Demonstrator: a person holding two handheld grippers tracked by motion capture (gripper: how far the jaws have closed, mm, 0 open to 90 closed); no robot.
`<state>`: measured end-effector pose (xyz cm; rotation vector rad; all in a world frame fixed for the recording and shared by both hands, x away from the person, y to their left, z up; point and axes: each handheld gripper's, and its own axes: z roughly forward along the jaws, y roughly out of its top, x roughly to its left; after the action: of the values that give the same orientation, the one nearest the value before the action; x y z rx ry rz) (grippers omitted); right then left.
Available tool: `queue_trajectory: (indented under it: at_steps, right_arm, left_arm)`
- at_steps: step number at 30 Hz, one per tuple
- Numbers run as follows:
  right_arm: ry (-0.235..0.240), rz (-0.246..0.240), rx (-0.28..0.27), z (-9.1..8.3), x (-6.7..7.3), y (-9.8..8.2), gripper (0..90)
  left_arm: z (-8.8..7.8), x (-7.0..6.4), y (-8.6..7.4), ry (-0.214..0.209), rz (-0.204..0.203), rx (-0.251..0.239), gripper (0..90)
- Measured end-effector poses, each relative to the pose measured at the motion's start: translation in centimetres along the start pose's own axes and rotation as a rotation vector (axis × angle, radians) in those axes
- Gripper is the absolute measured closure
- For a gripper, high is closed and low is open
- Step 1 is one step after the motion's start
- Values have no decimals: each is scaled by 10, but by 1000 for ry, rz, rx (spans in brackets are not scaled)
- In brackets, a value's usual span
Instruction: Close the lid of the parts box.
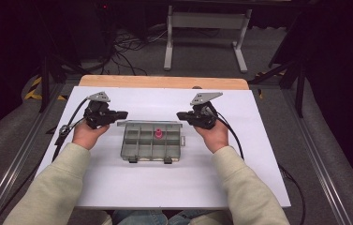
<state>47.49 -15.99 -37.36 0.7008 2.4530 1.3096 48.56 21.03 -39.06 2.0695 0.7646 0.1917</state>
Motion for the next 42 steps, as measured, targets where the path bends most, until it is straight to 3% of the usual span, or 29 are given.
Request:
queue_trajectory:
  at_steps: [14, 18, 21, 33, 42]
  right_arm:
    - [60, -12, 34, -6, 12, -9, 900]
    - [89, -20, 65, -4, 17, -10, 900]
    - [110, -35, 103, -1, 22, -10, 900]
    - [134, -79, 196, 6, 34, -10, 900]
    - [144, -96, 239, 10, 38, -12, 899]
  left_arm:
    - [-8, -19, 1, -57, 52, 70, 900]
    - [-8, -26, 1, -77, 78, 103, 900]
    - [-7, -32, 0, -62, 99, 133, 899]
    - [-9, -38, -4, -126, 108, 214, 899]
    - [-6, -40, -8, -138, 125, 283, 898]
